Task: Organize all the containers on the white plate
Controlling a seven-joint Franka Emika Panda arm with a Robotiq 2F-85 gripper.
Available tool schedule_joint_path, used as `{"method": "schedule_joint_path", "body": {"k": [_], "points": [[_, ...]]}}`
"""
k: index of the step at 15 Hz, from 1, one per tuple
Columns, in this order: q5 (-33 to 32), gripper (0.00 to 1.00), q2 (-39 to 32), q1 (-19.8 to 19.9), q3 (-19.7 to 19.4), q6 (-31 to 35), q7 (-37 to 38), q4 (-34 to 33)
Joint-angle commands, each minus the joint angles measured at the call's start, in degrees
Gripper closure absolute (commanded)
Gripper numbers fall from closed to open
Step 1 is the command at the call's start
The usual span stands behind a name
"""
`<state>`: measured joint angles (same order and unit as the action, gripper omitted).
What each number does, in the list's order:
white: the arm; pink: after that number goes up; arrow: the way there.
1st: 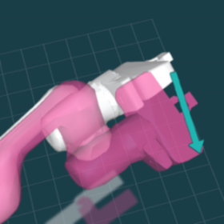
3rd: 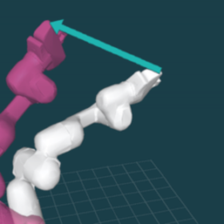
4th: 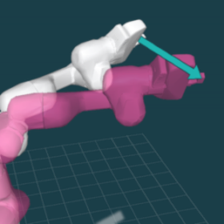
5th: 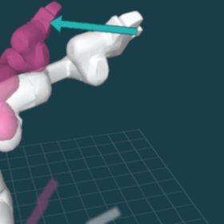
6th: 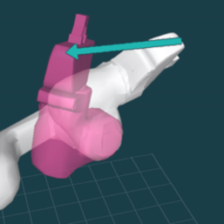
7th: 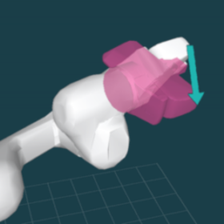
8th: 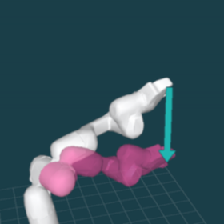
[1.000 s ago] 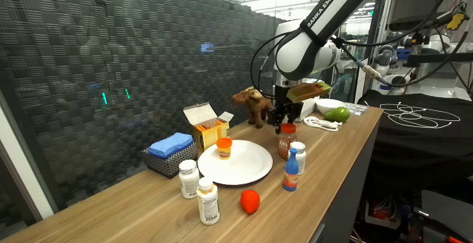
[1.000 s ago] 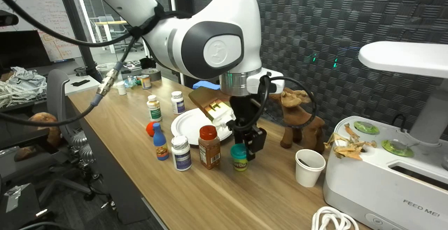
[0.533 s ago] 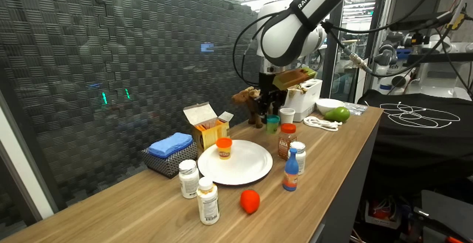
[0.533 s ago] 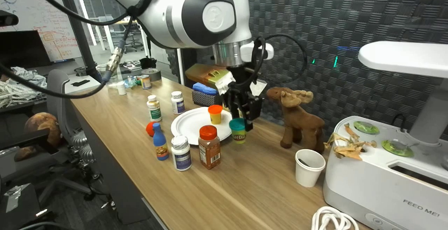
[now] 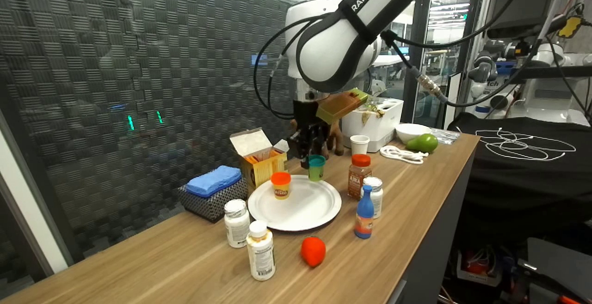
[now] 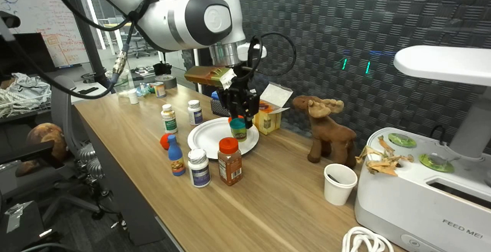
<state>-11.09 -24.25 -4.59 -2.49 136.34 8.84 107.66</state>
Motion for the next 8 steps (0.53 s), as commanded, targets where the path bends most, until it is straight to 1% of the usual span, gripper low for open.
{"method": "schedule_joint_path", "body": {"k": [1,8], "points": [[-0.36,0.73,-1.44,-0.06,0.68,-0.65,-2.4,-2.44],[3.48,0.73,-1.81,2.45,4.13,2.14,-13.56,-2.5]]}}
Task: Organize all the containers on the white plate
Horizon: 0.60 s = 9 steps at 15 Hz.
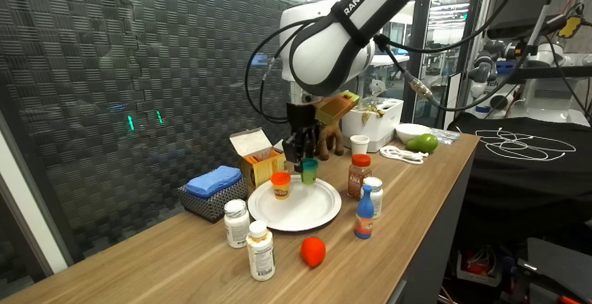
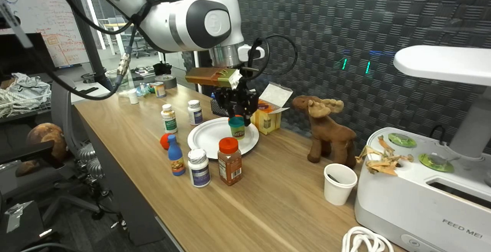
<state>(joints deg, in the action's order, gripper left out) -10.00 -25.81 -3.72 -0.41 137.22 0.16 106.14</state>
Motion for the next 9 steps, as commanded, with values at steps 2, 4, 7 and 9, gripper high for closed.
{"method": "schedule_joint_path", "body": {"k": [2,4,7,9], "points": [[3.34,0.73,-0.37,1.97,2.95,1.84,-7.48,-0.78],[3.76,0.73,-0.55,2.25,3.61,2.77,-10.04,-0.55],[2.94,0.73,-1.18,2.32,3.95,5.09,-12.92,-0.36],[2.3,0.73,-1.9,2.26,3.7,6.14,-14.15,-0.45]]}}
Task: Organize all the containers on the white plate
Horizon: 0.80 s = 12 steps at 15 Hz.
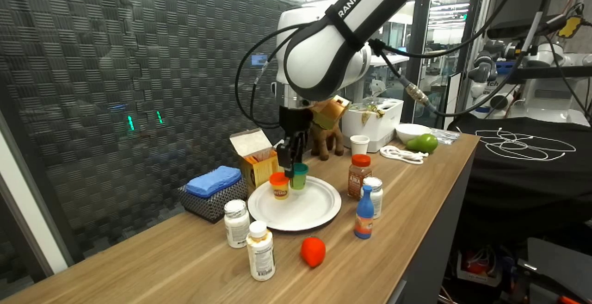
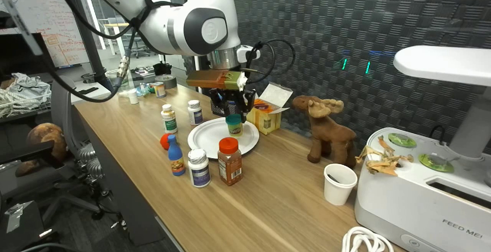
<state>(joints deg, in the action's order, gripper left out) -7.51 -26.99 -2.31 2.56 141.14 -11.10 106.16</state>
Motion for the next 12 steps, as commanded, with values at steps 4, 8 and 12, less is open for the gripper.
{"method": "schedule_joint_path", "body": {"k": [4,8,12], "points": [[-0.19,0.73,-1.43,1.34,0.89,2.35,-5.6,-0.49],[-0.63,0.73,-1.65,1.66,0.66,2.71,-7.34,-0.52],[-0.52,0.73,-1.88,1.99,0.72,3.58,-8.32,-0.53]]}}
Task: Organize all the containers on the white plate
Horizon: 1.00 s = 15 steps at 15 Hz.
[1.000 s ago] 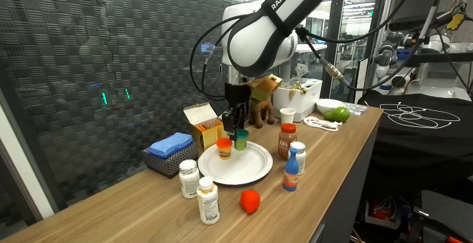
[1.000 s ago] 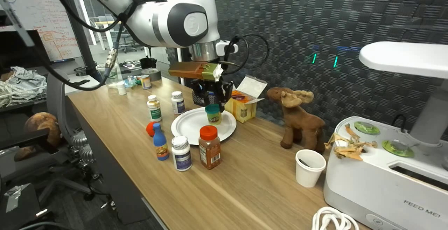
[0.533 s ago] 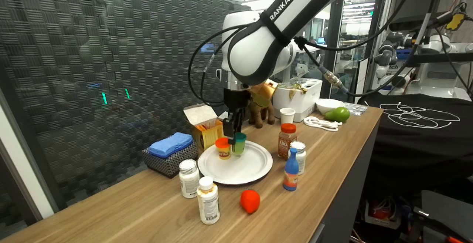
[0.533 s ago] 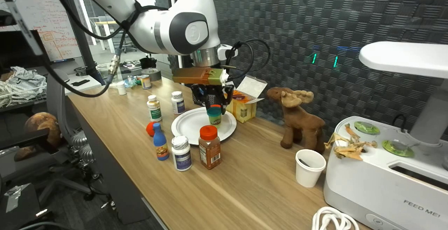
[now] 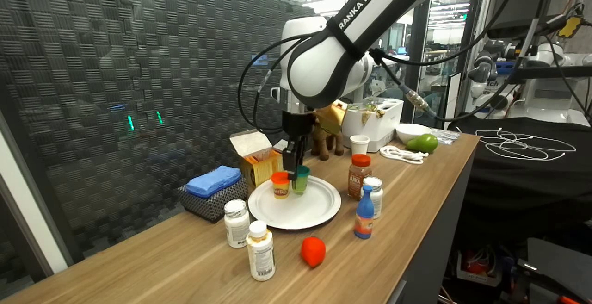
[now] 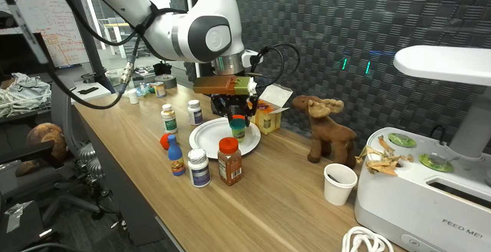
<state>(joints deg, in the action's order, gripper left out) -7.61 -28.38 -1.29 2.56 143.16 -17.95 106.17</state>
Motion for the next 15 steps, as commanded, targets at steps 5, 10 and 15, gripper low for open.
{"method": "schedule_joint_path", "body": {"k": [5,10,15], "points": [[-1.14,0.08,-0.51,1.06,0.46,2.18,-2.29,-0.37],[-0.88,0.0,0.0,1.42,0.71,3.11,-2.75,-0.12],[-0.75,0.0,4.64,0.36,-0.11,-0.78,0.91,1.14]]}}
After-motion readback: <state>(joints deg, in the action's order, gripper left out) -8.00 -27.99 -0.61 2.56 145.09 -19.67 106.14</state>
